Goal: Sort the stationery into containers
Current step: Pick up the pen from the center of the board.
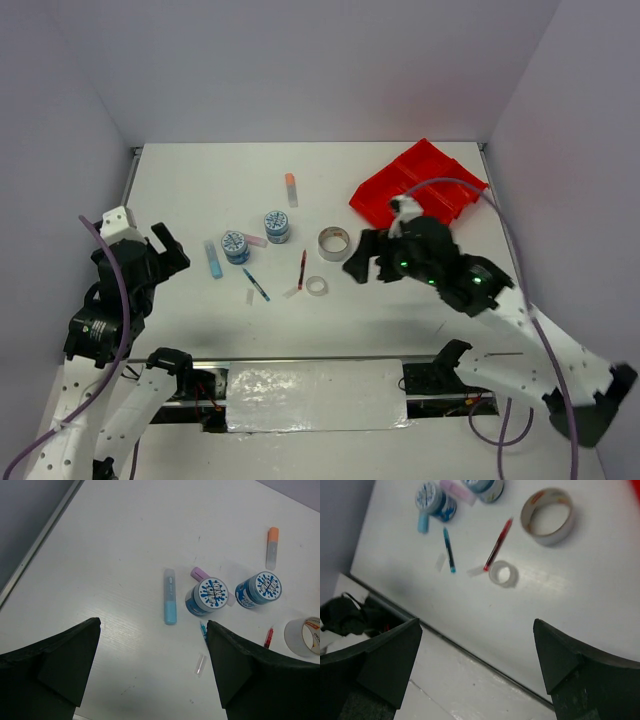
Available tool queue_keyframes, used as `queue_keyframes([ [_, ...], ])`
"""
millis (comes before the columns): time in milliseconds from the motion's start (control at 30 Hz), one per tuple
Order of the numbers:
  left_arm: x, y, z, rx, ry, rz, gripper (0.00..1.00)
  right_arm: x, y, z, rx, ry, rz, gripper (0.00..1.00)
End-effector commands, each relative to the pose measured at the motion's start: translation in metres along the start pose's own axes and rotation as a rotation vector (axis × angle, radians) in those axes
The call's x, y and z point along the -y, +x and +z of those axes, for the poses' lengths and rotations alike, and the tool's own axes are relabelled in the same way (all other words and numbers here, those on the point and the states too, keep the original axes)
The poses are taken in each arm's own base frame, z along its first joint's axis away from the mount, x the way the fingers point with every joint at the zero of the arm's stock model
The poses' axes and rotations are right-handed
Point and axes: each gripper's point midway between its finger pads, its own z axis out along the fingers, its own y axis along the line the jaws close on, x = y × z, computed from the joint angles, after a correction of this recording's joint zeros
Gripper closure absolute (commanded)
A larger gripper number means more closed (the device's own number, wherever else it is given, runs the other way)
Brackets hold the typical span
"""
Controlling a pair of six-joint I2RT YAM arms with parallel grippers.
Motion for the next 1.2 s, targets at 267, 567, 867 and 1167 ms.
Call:
queue_keyframes([
  [267,0.006,-0.004,0.006,0.011,0.016,-0.005,0.01,-0.062,0.089,0.139,-0.227,0.234,-0.121,0.0],
  [567,0.005,-0.005,0.003,0.023,0.022,-0.009,0.01,-0.117,0.127,0.21,-0.343,0.001,-0.373,0.33],
  [867,0.01,-0.005,0.004,0.018,0.046,-0.002,0.01,-0.126,0.151,0.254,-0.449,-0.079,-0.604,0.47],
  [1167,0.012,-0.005,0.004,0.017,0.059,0.003,0.01,-0.121,0.166,0.284,-0.5,-0.051,-0.653,0.52],
])
